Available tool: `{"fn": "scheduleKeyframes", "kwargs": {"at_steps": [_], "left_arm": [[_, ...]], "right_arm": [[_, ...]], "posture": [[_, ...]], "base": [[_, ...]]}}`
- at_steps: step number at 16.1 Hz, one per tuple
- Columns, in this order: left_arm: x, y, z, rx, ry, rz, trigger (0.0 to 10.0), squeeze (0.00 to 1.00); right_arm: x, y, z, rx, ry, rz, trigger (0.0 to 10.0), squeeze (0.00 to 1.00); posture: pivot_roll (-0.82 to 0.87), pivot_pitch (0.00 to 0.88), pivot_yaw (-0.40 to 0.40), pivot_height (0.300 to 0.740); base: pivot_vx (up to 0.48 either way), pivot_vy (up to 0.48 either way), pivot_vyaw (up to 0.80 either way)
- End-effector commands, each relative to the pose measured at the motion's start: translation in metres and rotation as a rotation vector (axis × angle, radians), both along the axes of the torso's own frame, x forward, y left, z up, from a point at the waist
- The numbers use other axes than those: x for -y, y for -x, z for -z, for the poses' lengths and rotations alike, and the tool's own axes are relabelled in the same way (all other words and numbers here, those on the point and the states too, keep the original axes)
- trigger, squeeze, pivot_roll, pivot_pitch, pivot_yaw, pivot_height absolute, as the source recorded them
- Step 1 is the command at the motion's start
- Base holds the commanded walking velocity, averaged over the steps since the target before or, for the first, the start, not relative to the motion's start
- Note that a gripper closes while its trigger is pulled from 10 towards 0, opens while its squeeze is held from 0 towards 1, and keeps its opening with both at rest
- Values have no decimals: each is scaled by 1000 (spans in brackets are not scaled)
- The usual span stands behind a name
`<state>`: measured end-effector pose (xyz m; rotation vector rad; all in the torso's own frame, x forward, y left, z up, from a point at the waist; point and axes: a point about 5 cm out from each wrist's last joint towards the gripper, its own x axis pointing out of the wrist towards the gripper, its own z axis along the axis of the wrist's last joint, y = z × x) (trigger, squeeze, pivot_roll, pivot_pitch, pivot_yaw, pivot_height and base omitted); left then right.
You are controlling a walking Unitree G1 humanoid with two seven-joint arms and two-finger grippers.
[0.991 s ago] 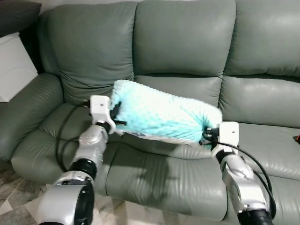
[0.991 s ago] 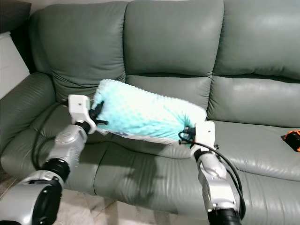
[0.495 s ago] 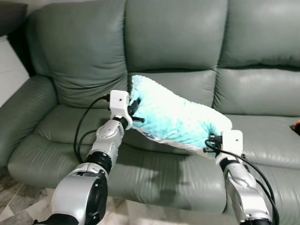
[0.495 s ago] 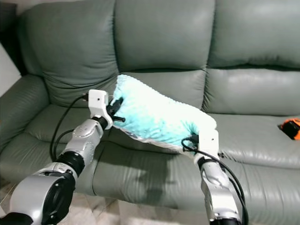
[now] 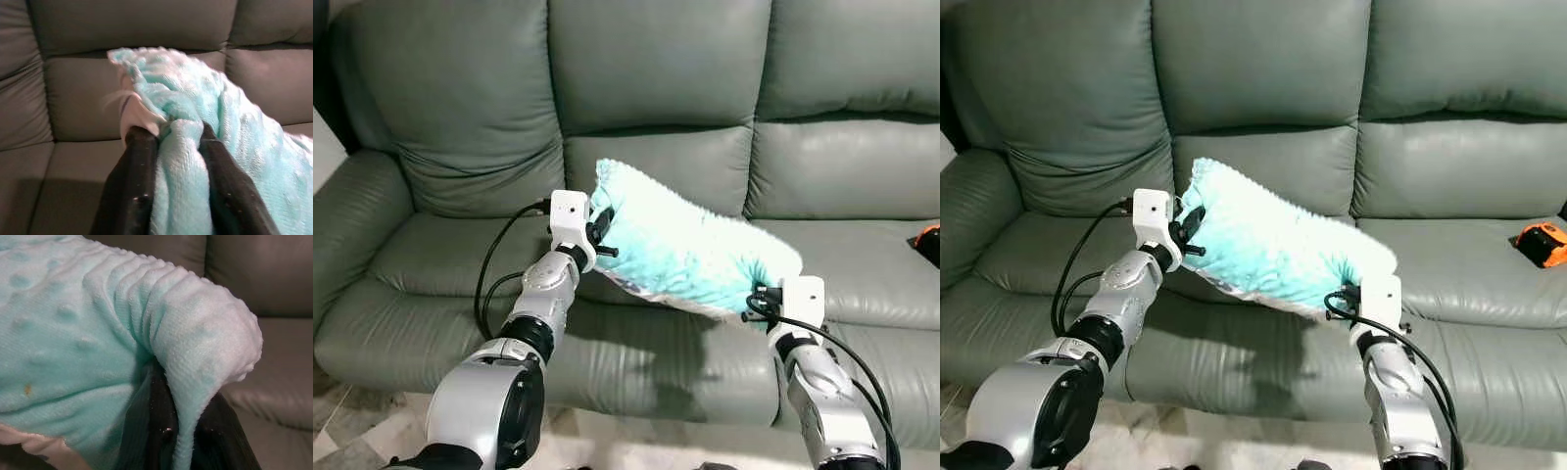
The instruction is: Move the pillow to the sofa
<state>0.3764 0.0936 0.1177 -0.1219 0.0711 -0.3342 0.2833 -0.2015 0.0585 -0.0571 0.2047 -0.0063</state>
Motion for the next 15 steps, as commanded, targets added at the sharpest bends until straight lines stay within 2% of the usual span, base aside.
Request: {"fn": "scheduleKeyframes", "kwargs": {"at_steps": [1, 7, 12, 15], "left_arm": [[-10, 2, 5, -5, -24, -34, 10000, 1000], [-31, 18, 40, -107, -66, -131, 10000, 1000], [-43, 22, 46, -127, -48, -169, 10000, 1000], [-47, 24, 49, -138, -49, -188, 10000, 1000]], "right_arm": [[-4, -3, -2, 15, -17, -20, 10000, 1000], [-12, -3, 16, -39, -84, -58, 10000, 1000], [-31, -14, 9, 9, -101, -119, 10000, 1000], [-35, -19, 4, 31, -94, -122, 10000, 1000]], "posture": [[-255, 174, 129, 740], [-243, 194, 126, 740], [-227, 193, 112, 740], [-225, 194, 110, 740]], "base": [[0, 0, 0], [0, 0, 0], [0, 0, 0], [0, 0, 0]]}}
